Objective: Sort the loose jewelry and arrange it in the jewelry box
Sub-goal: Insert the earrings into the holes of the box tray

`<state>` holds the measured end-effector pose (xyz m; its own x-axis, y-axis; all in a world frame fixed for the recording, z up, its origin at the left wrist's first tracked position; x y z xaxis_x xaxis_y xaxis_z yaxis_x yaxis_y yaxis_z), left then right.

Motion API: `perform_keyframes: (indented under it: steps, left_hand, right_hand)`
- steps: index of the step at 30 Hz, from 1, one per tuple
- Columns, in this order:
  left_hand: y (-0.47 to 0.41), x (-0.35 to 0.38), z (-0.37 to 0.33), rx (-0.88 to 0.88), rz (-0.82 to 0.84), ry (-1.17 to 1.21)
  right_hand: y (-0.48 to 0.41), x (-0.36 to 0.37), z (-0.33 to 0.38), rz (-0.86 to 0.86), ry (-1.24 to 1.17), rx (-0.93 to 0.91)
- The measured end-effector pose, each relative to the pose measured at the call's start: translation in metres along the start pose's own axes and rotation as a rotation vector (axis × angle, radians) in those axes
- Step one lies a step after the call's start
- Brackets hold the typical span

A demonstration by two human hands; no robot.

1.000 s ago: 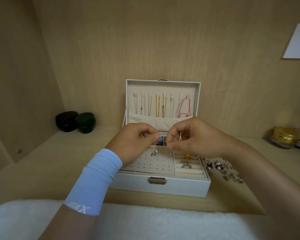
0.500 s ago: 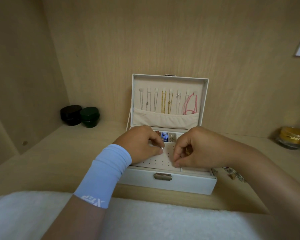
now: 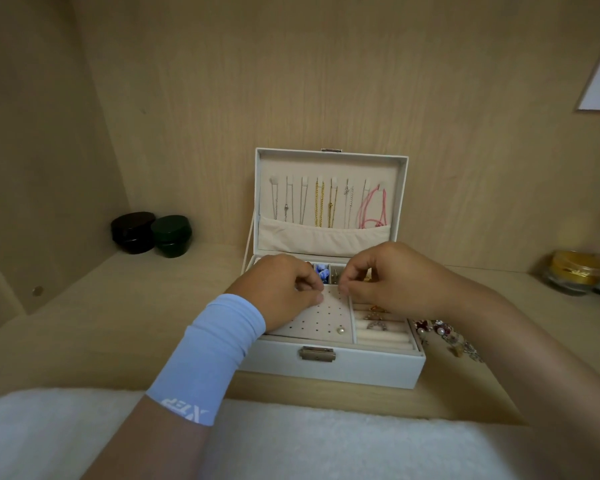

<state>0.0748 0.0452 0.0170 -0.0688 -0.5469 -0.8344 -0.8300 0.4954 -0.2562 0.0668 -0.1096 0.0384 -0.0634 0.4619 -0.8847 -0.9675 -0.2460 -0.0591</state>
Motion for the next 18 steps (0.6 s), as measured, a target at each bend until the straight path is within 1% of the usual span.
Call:
perform_keyframes:
  steps: [6,8,12,16,18]
  left_hand:
    - [0.001,-0.007,0.003,-0.021,-0.044,0.005]
    - [0.003,-0.01,0.005,-0.033,-0.04,0.013]
    - [0.007,-0.016,0.01,-0.059,-0.009,-0.107]
    - [0.009,-0.02,0.013,-0.052,0.012,-0.035]
    - [0.01,-0.025,0.015,-0.05,-0.033,0.04]
  right_hand:
    - [-0.004,0.003,0.003,-0.076,0.034,-0.006]
    - [-0.004,0.006,0.006,-0.073,0.047,-0.013]
    - [-0.003,0.009,0.01,-0.051,0.058,-0.032]
    - [-0.003,0.008,0.011,-0.057,0.012,-0.038]
    - [-0.004,0.009,0.014,-0.071,-0.045,-0.045]
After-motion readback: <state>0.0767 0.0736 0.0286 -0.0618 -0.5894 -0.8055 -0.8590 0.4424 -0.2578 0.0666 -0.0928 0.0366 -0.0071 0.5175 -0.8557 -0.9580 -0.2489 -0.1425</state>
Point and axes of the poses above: each hand's wrist, its own y-axis away from the middle knuckle, its own x-axis out of the palm, z = x × y, the point moved 7 cm from there along -y, towards the middle knuckle, and after that the axes turned 11 degrees about x, right-handed, at the moved point
